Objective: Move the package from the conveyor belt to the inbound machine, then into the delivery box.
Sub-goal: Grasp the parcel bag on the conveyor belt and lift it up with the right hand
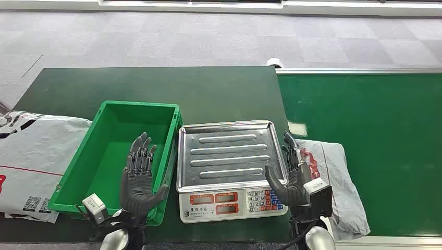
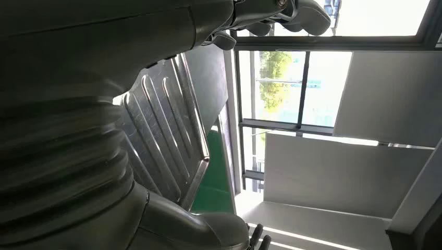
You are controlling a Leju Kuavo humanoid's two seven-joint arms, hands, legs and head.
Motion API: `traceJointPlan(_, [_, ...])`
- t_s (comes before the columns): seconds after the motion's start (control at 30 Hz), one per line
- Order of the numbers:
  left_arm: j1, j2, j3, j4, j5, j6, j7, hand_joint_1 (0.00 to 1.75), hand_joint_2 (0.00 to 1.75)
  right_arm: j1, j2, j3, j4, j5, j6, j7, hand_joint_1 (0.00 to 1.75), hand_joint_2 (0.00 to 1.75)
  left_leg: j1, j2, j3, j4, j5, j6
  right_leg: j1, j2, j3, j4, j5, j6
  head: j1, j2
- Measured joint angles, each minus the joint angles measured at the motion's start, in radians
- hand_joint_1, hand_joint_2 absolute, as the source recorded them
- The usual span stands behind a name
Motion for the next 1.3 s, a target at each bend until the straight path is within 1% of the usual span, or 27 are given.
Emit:
traceJointPlan(0.07, [0.0,0.0,0.0,0.0,0.0,0.0,0.0,0.0,1.75,-0.001,0.0,0.0,0.0,0.012,-0.012,0.001,0.0,1.75,0.0,0.0,0.0,0.0,0.0,0.0,0.0,0.0,0.0,0.0,0.0,0.0,0.0,0.0])
traceJointPlan(0.1, [0.0,0.0,0.0,0.0,0.0,0.001,0.0,0.0,1.75,-0.003,0.0,-0.001,0.002,0.034,-0.032,0.003,0.0,1.75,0.0,0.0,0.0,0.0,0.0,0.0,0.0,0.0,0.0,0.0,0.0,0.0,0.0,0.0])
traceJointPlan(0.13, [0.001,0.0,0.0,0.0,0.0,0.002,0.0,0.0,1.75,-0.006,-0.001,-0.004,0.004,0.074,-0.072,0.009,0.0,1.75,0.0,0.0,0.0,0.0,0.0,0.0,0.0,0.0,0.0,0.0,0.0,0.0,0.0,0.0])
traceJointPlan(0.2, [0.007,0.0,0.0,-0.004,0.0,0.003,0.0,0.0,1.75,-0.023,-0.005,-0.018,0.012,0.224,-0.209,0.053,0.0,1.75,0.0,0.0,0.0,0.0,0.0,0.0,0.0,0.0,0.0,0.0,0.0,0.0,0.0,0.0])
traceJointPlan(0.27, [0.014,-0.002,0.0,-0.012,-0.001,0.002,-0.001,0.0,1.75,-0.061,-0.019,-0.051,0.03,0.426,-0.366,0.149,0.0,1.75,0.0,0.0,0.0,0.0,0.0,0.0,-0.001,0.0,0.0,0.0,0.0,0.001,0.0,0.0])
traceJointPlan(0.3, [0.016,-0.003,0.0,-0.015,-0.001,0.0,-0.001,0.0,1.75,-0.087,-0.03,-0.074,0.043,0.511,-0.423,0.205,0.0,1.75,-0.001,0.0,0.0,0.0,0.0,0.001,-0.001,0.0,0.0,0.0,0.001,0.001,0.0,0.0])
traceJointPlan(0.33, [0.017,-0.004,0.0,-0.018,0.0,-0.002,-0.001,0.0,1.75,-0.115,-0.043,-0.1,0.058,0.577,-0.46,0.257,0.0,1.75,-0.001,0.0,0.0,0.0,0.001,0.001,-0.001,0.0,0.0,0.0,0.001,0.002,0.0,0.0])
traceJointPlan(0.4, [0.016,-0.005,0.0,-0.02,0.003,-0.005,-0.001,0.0,1.75,-0.169,-0.074,-0.158,0.093,0.666,-0.498,0.338,0.0,1.75,-0.002,0.0,0.0,0.001,0.001,0.002,-0.002,0.0,0.001,0.0,0.002,0.002,0.0,0.0])
traceJointPlan(0.47, [0.015,-0.005,0.0,-0.02,0.008,-0.006,-0.001,0.0,1.75,-0.208,-0.104,-0.21,0.124,0.725,-0.519,0.39,0.0,1.75,-0.003,0.0,0.0,0.001,0.001,0.002,-0.003,0.0,0.001,0.0,0.002,0.003,0.0,0.0])
traceJointPlan(0.53, [0.014,-0.005,0.0,-0.019,0.01,-0.006,-0.001,0.0,1.75,-0.223,-0.118,-0.233,0.138,0.745,-0.527,0.409,0.0,1.75,-0.003,0.0,0.0,0.001,0.002,0.002,-0.003,0.0,0.001,0.0,0.002,0.003,0.0,0.0])
traceJointPlan(0.6, [0.013,-0.005,0.0,-0.019,0.011,-0.006,-0.001,0.0,1.75,-0.224,-0.12,-0.236,0.14,0.746,-0.528,0.412,0.0,1.75,-0.003,0.0,0.0,0.001,0.002,0.002,-0.003,0.0,0.001,0.0,0.002,0.003,0.0,0.0])
traceJointPlan(0.67, [0.011,-0.003,0.0,-0.018,0.02,-0.006,-0.001,0.0,1.75,-0.231,-0.16,-0.3,0.167,0.725,-0.569,0.408,0.0,1.75,-0.003,-0.001,0.0,0.001,0.001,0.003,-0.003,-0.001,0.001,0.0,0.002,0.003,0.0,0.0])
traceJointPlan(0.73, [0.006,-0.001,-0.003,-0.016,0.03,-0.005,-0.001,0.0,1.75,-0.232,-0.205,-0.379,0.196,0.693,-0.63,0.392,0.0,1.75,-0.003,-0.002,0.0,0.001,0.0,0.003,-0.003,-0.001,0.0,0.0,0.002,0.003,0.0,0.0])
traceJointPlan(0.8, [-0.001,0.0,-0.008,-0.013,0.03,-0.005,-0.001,0.0,1.75,-0.223,-0.211,-0.405,0.199,0.674,-0.666,0.371,0.0,1.75,-0.003,-0.001,0.0,0.001,0.0,0.003,-0.003,-0.001,0.0,0.0,0.002,0.003,0.0,0.0])
traceJointPlan(0.87, [-0.007,0.0,-0.011,-0.009,0.031,-0.003,-0.001,0.0,1.75,-0.214,-0.213,-0.421,0.195,0.652,-0.682,0.355,0.0,1.75,-0.003,-0.001,0.0,0.001,0.0,0.003,-0.002,-0.001,0.0,0.0,0.001,0.004,0.0,0.0])
traceJointPlan(0.93, [-0.011,0.0,-0.013,-0.007,0.033,0.003,-0.001,0.0,1.75,-0.208,-0.214,-0.433,0.191,0.614,-0.666,0.346,0.0,1.75,-0.003,-0.001,0.0,0.001,0.0,0.003,-0.002,-0.001,0.0,0.0,0.001,0.004,0.0,0.0])
traceJointPlan(1.0, [-0.013,0.0,-0.015,-0.006,0.035,0.008,-0.001,0.0,1.75,-0.207,-0.219,-0.438,0.192,0.563,-0.593,0.364,0.0,1.75,-0.003,0.0,0.0,0.001,0.0,0.003,-0.003,0.0,0.0,0.0,0.001,0.004,0.0,0.0])
traceJointPlan(1.03, [-0.013,0.0,-0.015,-0.005,0.034,0.009,-0.001,0.0,1.75,-0.211,-0.223,-0.439,0.198,0.544,-0.532,0.386,0.0,1.75,-0.003,0.0,0.0,0.001,0.0,0.003,-0.003,0.0,0.0,0.0,0.001,0.004,0.0,0.0])
traceJointPlan(1.1, [-0.014,0.0,-0.015,-0.005,0.031,0.009,-0.001,0.0,1.75,-0.227,-0.234,-0.439,0.229,0.522,-0.38,0.432,0.0,1.75,-0.003,0.0,0.0,0.001,0.0,0.003,-0.003,0.0,0.001,0.0,0.002,0.004,0.0,0.0])
traceJointPlan(1.17, [-0.016,0.0,-0.015,-0.005,0.029,0.008,-0.001,0.0,1.75,-0.253,-0.242,-0.436,0.285,0.502,-0.243,0.453,0.0,1.75,-0.003,0.0,0.0,0.001,0.001,0.004,-0.003,-0.001,0.001,0.0,0.002,0.004,0.0,0.0])
traceJointPlan(1.23, [-0.021,0.0,-0.015,-0.002,0.028,0.005,-0.001,0.0,1.75,-0.287,-0.246,-0.425,0.359,0.482,-0.137,0.468,0.0,1.75,-0.003,0.0,0.0,0.001,0.001,0.004,-0.003,-0.001,0.002,0.0,0.002,0.004,0.0,0.0])
traceJointPlan(1.3, [-0.028,0.0,-0.015,0.002,0.028,0.002,-0.001,0.0,1.75,-0.32,-0.248,-0.409,0.447,0.468,-0.059,0.485,0.0,1.75,-0.003,-0.001,0.0,0.001,0.001,0.004,-0.003,-0.001,0.002,0.0,0.002,0.004,0.0,0.0])
